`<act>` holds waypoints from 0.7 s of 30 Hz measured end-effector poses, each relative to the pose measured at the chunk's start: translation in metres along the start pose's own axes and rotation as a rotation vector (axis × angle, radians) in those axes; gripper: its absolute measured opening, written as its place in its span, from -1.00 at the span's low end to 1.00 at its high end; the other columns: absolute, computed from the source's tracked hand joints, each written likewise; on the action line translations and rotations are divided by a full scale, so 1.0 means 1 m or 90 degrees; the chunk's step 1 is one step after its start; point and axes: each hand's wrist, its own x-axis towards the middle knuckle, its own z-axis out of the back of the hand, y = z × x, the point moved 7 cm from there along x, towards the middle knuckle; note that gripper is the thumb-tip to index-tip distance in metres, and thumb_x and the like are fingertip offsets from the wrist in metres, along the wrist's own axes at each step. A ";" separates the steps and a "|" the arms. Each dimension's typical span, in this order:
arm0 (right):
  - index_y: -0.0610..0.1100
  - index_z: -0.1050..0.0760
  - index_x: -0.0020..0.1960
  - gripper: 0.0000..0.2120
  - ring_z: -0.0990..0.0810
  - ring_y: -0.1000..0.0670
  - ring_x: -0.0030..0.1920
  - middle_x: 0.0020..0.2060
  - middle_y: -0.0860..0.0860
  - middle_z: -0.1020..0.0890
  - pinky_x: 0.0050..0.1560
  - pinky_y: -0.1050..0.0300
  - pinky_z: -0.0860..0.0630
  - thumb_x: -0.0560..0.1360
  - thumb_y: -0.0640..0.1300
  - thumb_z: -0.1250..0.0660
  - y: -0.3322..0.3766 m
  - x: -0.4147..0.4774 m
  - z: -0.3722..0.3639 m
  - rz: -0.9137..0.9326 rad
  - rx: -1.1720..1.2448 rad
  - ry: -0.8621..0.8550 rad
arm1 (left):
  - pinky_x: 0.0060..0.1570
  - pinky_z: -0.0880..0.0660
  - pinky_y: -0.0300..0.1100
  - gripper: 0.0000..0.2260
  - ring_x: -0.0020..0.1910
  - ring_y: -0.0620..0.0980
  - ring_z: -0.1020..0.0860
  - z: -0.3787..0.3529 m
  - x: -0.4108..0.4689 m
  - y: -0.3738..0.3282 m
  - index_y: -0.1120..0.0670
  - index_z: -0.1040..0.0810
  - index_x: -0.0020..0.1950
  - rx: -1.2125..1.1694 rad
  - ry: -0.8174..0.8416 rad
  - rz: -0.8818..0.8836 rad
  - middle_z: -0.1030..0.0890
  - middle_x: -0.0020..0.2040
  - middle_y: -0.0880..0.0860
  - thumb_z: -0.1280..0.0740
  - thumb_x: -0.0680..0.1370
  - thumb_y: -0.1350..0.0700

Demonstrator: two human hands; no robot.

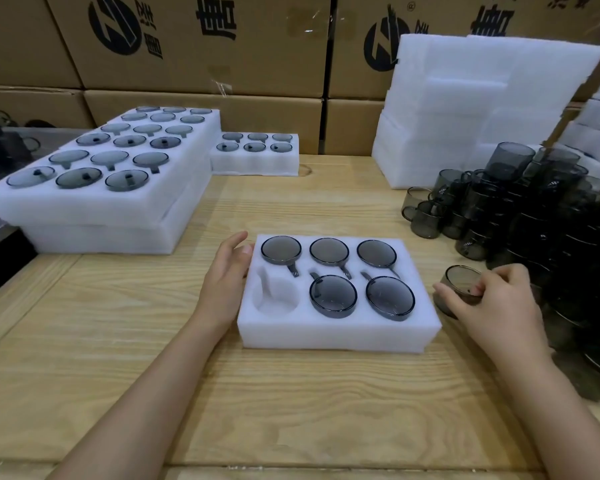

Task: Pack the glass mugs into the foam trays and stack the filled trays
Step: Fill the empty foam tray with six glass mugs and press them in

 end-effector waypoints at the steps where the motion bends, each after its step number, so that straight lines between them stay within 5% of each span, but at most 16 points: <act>1: -0.18 -0.40 -0.15 -0.63 -0.46 -0.11 -0.14 0.04 -0.05 -0.35 -0.14 0.05 -0.38 0.37 0.10 -0.42 -0.001 0.000 -0.001 -0.012 0.032 0.012 | 0.05 -0.48 -0.17 -0.74 0.08 -0.19 -0.59 0.000 0.000 0.000 -0.29 -0.45 0.16 0.005 0.002 -0.001 -0.63 0.09 -0.21 -0.25 0.47 -0.16; 5: -0.08 -0.30 0.29 -0.47 -0.46 -0.15 0.12 0.24 -0.07 -0.30 0.21 -0.16 -0.40 0.37 -0.10 -0.38 -0.006 -0.002 -0.009 -0.044 0.110 0.072 | 0.20 -0.43 -0.13 -0.77 0.22 -0.14 -0.51 -0.002 0.004 0.004 -0.22 -0.43 0.21 0.022 0.018 -0.005 -0.52 0.23 -0.12 -0.27 0.60 0.07; 7: -0.07 -0.24 0.37 -0.40 -0.43 -0.15 0.18 0.27 -0.09 -0.31 0.23 -0.14 -0.38 0.39 -0.10 -0.37 -0.004 -0.003 -0.009 -0.040 0.122 0.072 | 0.28 -0.40 -0.09 -0.75 0.26 -0.15 -0.47 -0.003 0.005 0.005 -0.19 -0.42 0.23 0.027 0.025 0.000 -0.50 0.20 -0.21 -0.27 0.61 0.09; 14: -0.11 -0.46 0.23 -0.61 -0.48 -0.10 0.10 0.09 -0.10 -0.49 0.09 0.05 -0.39 0.44 -0.06 -0.39 0.011 -0.004 0.008 0.025 0.105 -0.036 | 0.35 -0.36 -0.03 -0.74 0.34 -0.09 -0.43 -0.012 0.004 0.003 -0.18 -0.43 0.16 -0.004 0.065 0.004 -0.49 0.26 -0.18 -0.23 0.61 0.19; 17: -0.09 -0.51 0.18 -0.63 -0.44 0.16 -0.09 -0.03 0.00 -0.50 -0.04 0.42 -0.29 0.39 -0.10 -0.43 0.043 -0.008 0.044 0.096 0.227 -0.158 | 0.34 -0.36 -0.06 -0.74 0.36 -0.09 -0.42 -0.013 0.004 0.005 -0.19 -0.42 0.20 -0.010 0.073 0.017 -0.48 0.27 -0.21 -0.23 0.62 0.15; 19: 0.00 -0.51 0.16 -0.64 -0.47 0.25 -0.15 -0.04 0.06 -0.54 -0.10 0.59 -0.29 0.38 -0.07 -0.46 0.079 -0.015 0.055 0.155 0.353 -0.129 | 0.38 -0.33 0.01 -0.74 0.36 -0.07 -0.42 -0.010 0.005 0.008 -0.14 -0.39 0.29 0.002 0.064 0.023 -0.47 0.34 -0.12 -0.23 0.62 0.11; 21: 0.08 -0.49 0.13 -0.63 -0.54 0.28 -0.10 -0.03 0.11 -0.56 -0.08 0.55 -0.38 0.36 -0.06 -0.48 0.127 -0.027 0.047 0.236 0.459 -0.003 | 0.39 -0.32 0.07 -0.71 0.36 -0.04 -0.43 -0.009 0.006 0.009 -0.08 -0.38 0.34 0.002 0.061 0.026 -0.46 0.36 -0.07 -0.23 0.62 0.12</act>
